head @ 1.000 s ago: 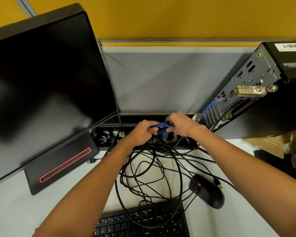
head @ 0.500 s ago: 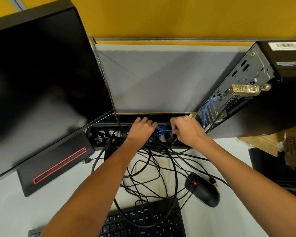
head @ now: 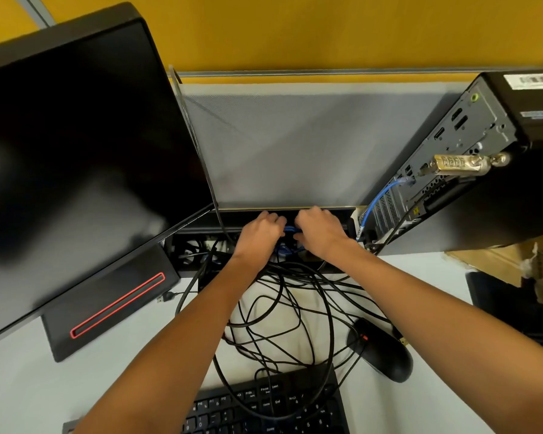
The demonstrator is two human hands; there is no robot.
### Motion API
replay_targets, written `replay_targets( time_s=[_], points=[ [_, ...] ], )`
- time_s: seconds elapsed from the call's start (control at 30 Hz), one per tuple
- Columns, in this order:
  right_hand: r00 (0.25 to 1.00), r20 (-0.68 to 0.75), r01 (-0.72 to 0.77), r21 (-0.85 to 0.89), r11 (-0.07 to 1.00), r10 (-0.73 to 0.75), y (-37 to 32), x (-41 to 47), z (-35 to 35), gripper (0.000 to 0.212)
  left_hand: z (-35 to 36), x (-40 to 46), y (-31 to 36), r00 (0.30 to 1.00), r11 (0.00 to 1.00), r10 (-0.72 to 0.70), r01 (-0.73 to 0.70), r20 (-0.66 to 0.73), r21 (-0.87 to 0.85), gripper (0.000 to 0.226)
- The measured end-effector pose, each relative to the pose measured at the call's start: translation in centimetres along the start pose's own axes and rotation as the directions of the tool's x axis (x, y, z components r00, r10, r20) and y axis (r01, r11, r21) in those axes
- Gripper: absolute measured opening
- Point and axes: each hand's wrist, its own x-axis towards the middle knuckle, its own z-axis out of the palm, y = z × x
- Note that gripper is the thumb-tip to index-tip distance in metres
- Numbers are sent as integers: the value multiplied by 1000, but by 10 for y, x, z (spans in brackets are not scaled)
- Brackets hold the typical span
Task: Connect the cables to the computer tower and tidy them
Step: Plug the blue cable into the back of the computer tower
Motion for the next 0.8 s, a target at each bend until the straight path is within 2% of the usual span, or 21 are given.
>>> replay_targets(
  time_s=[0.03,0.1,0.27,0.33,0.43,0.5,0.57,0.67,0.8],
  points=[
    [1000,-18,-6,-14,1000,6,1,0,1,25,-1,-2,0,996,1000,-12,9,-83,-29,24],
    [998,-52,-24,-21,999,23,2,-3,3,24,1,-7,1,989,997,-36,26,-143,-75,31],
    [991,-122,-50,29,998,53,4,-5,-5,21,5,-15,7,985,944,-94,134,144,-301,17],
    [992,-112,-46,41,998,50,5,-6,-6,21,3,-12,11,969,944,-110,172,222,-281,3],
    [997,-49,-49,67,997,52,5,-6,-7,20,1,-3,12,924,954,-142,223,355,-198,21],
    [999,18,-44,90,995,43,3,-3,-7,18,2,0,12,893,946,-170,267,417,-185,22],
    [997,77,-39,104,994,31,1,1,-6,20,4,0,11,883,916,-273,360,382,-179,26],
    [992,122,-33,157,987,14,-3,7,1,23,6,-4,12,883,872,-421,457,210,-174,27],
    [990,141,-43,214,976,12,-5,11,12,33,11,-8,11,935,932,-328,344,137,-115,24]
  ],
)
